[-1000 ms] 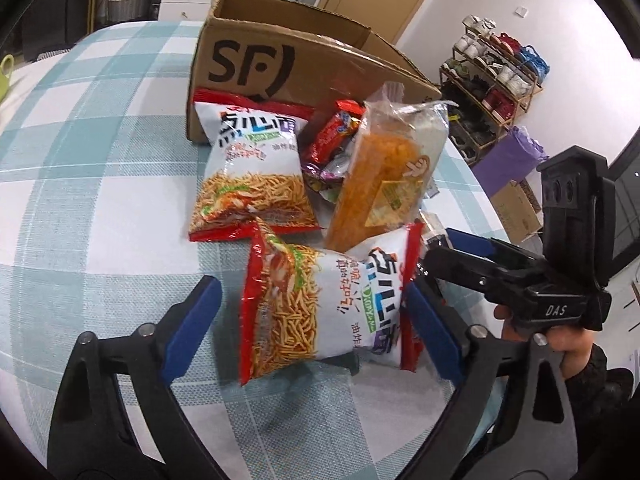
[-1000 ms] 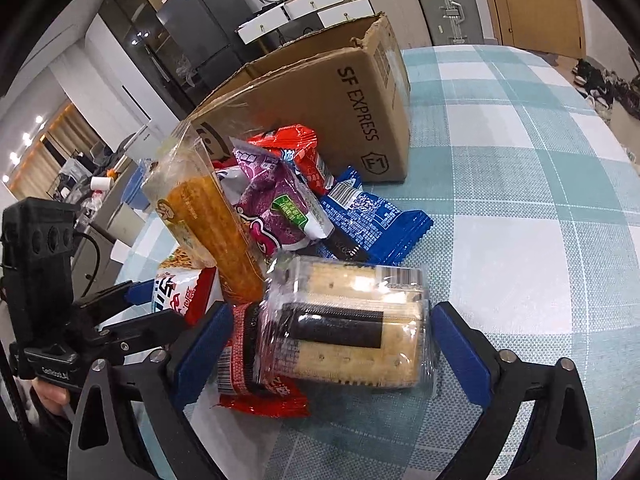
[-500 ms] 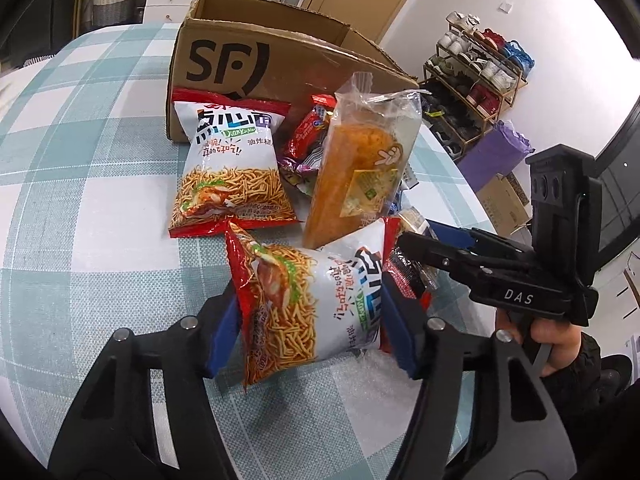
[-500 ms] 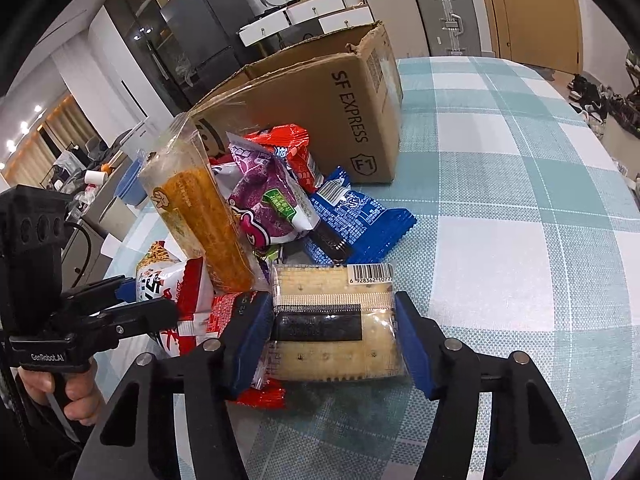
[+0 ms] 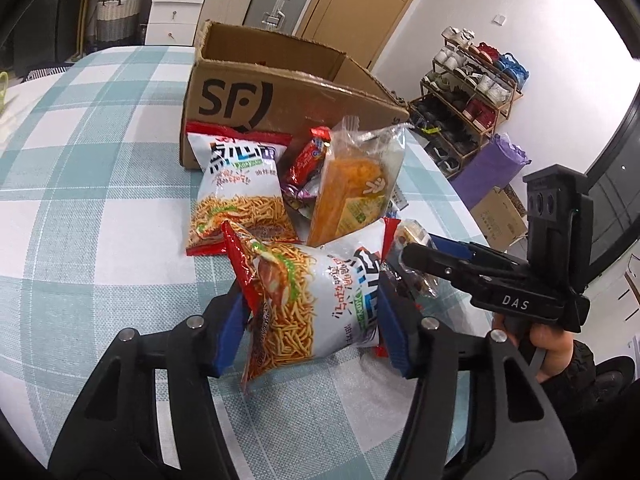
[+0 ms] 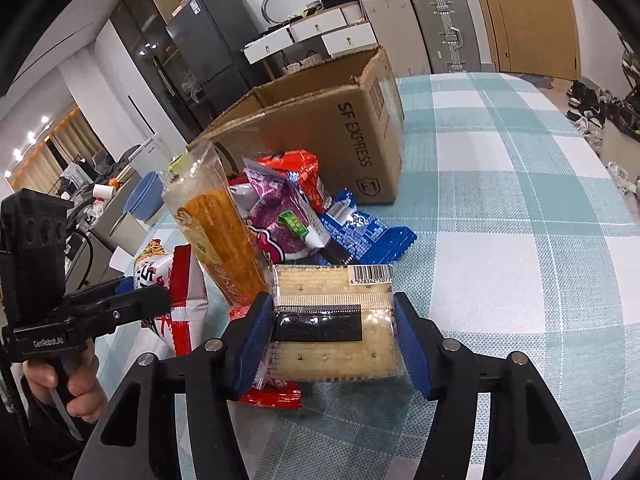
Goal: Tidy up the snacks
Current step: 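Lift the noodle bag and biscuit pack and carry them over the box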
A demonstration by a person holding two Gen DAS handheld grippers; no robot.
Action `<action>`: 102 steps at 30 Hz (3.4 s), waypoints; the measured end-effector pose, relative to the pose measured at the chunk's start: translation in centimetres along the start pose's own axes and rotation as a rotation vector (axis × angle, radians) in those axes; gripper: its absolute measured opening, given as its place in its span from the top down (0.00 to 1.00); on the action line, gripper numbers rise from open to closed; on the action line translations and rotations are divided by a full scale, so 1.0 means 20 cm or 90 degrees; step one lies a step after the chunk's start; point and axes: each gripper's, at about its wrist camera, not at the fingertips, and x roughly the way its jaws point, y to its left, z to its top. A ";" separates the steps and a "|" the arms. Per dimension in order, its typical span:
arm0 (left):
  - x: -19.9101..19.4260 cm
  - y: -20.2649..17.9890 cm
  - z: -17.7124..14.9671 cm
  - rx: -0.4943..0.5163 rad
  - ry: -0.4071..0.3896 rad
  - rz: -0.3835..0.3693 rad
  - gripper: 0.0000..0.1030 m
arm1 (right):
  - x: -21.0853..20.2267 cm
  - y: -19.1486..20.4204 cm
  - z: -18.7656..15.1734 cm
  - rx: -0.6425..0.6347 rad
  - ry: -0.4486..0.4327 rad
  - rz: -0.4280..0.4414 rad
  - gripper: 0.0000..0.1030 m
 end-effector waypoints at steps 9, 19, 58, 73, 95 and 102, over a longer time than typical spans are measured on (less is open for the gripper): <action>-0.12 0.01 0.06 0.003 -0.045 0.014 0.46 | -0.17 0.04 0.04 -0.008 -0.061 0.003 0.41; -0.22 -0.02 0.16 0.012 -0.091 0.018 0.46 | -0.31 0.09 0.13 -0.014 -0.110 0.003 0.41; -0.25 -0.09 0.72 0.047 -0.185 0.065 0.46 | -0.28 0.23 0.54 -0.085 -0.196 0.025 0.41; 0.00 -0.02 0.89 0.047 -0.162 0.094 0.46 | -0.04 0.22 0.70 -0.109 -0.176 0.039 0.41; 0.24 0.09 1.02 0.063 -0.146 0.122 0.46 | 0.20 0.16 0.80 -0.118 -0.153 0.024 0.41; 0.34 0.13 1.04 0.062 -0.131 0.127 0.46 | 0.25 0.15 0.80 -0.134 -0.145 0.012 0.41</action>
